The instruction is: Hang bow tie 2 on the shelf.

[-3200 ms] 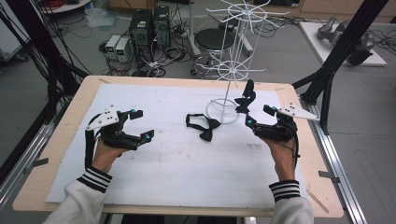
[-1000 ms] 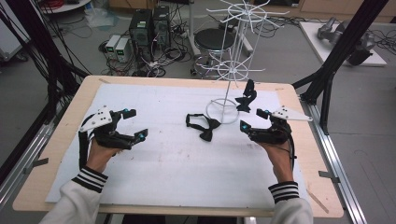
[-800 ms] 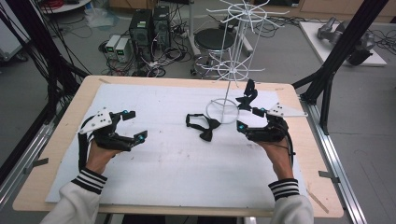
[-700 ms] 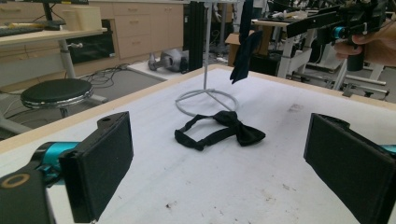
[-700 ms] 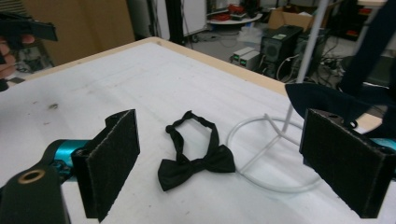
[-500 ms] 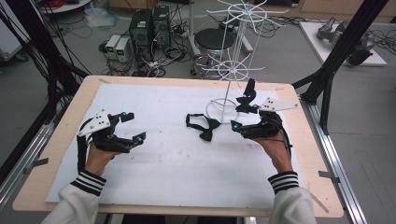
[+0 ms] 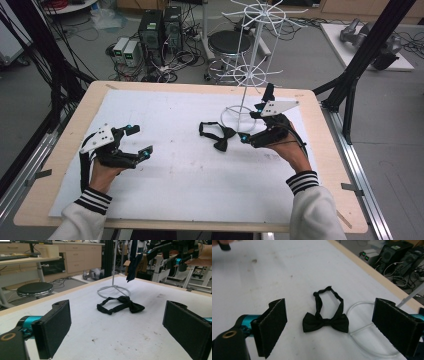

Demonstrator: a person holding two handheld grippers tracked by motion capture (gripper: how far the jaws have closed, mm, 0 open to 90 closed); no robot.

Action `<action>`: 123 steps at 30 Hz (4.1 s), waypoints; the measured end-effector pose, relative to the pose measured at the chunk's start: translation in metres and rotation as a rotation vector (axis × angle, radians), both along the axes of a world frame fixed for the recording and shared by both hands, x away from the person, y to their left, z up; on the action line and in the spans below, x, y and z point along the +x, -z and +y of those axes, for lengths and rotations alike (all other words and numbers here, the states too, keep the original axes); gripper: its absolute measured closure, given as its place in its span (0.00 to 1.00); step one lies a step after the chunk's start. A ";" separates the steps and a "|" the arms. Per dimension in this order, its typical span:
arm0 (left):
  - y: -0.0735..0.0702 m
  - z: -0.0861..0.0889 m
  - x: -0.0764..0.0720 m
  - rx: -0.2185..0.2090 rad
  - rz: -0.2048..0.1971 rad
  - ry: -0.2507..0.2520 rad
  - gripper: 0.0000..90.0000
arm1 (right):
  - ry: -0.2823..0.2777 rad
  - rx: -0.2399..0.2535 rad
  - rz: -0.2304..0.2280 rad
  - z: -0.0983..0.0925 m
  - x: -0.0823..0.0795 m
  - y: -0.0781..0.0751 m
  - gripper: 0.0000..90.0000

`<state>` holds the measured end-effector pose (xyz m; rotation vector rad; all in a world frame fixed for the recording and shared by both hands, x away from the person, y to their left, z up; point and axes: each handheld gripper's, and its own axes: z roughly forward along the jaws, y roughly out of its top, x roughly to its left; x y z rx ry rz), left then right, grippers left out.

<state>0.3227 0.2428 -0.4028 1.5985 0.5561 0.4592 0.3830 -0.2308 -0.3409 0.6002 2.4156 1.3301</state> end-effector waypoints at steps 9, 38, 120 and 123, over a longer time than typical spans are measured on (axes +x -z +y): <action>0.002 0.001 -0.002 0.007 -0.014 -0.002 0.10 | -0.119 -0.100 0.016 0.015 0.013 0.002 0.13; 0.008 0.003 -0.009 0.028 -0.029 -0.034 0.10 | -0.368 -0.366 0.021 0.057 0.048 0.030 0.16; 0.010 0.000 -0.011 0.036 -0.011 -0.032 0.10 | -0.477 -0.675 0.103 0.085 0.083 0.069 0.58; 0.010 0.000 -0.011 0.038 -0.011 -0.030 0.10 | -0.468 -0.684 0.095 0.086 0.082 0.069 0.62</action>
